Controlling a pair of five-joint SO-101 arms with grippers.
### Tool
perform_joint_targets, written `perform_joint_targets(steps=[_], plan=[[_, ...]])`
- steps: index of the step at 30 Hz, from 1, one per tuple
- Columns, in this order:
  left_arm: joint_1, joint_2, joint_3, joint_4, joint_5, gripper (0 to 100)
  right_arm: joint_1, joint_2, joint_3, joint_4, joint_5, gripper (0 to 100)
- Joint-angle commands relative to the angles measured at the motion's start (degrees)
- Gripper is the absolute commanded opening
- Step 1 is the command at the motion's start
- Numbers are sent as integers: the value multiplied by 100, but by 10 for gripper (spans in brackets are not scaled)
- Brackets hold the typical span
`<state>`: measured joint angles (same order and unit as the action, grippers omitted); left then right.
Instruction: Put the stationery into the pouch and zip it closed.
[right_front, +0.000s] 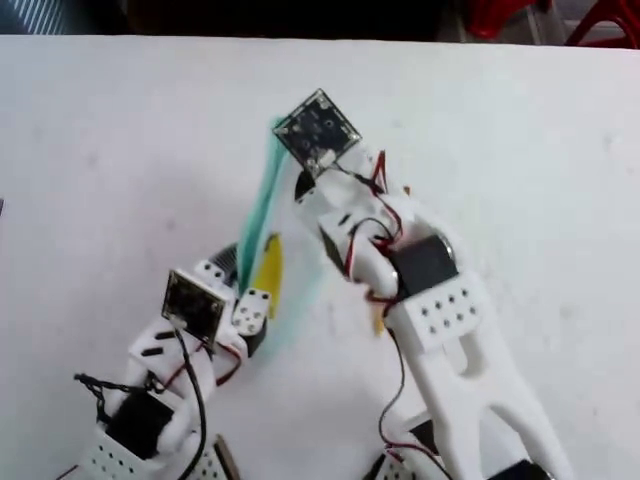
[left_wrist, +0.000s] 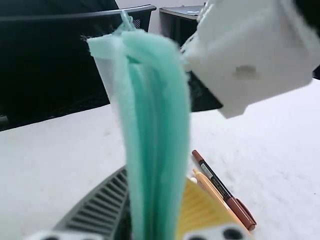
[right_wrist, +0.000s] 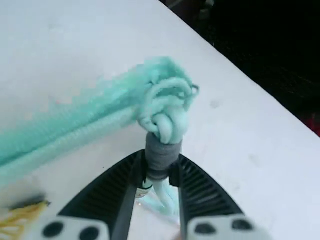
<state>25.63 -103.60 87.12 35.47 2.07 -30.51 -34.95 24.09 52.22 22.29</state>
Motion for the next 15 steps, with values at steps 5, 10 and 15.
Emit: perform_joint_targets(steps=[5,10,15], plan=[[22,-84,-211,316,316,129,-435,-1024,-369,690,53,19],[22,-84,-677,976,589,146,-426,-1095,-378,1156,53,19],[13,-84,-993,1451,598,146,-277,-1358,-369,1508,53,19]])
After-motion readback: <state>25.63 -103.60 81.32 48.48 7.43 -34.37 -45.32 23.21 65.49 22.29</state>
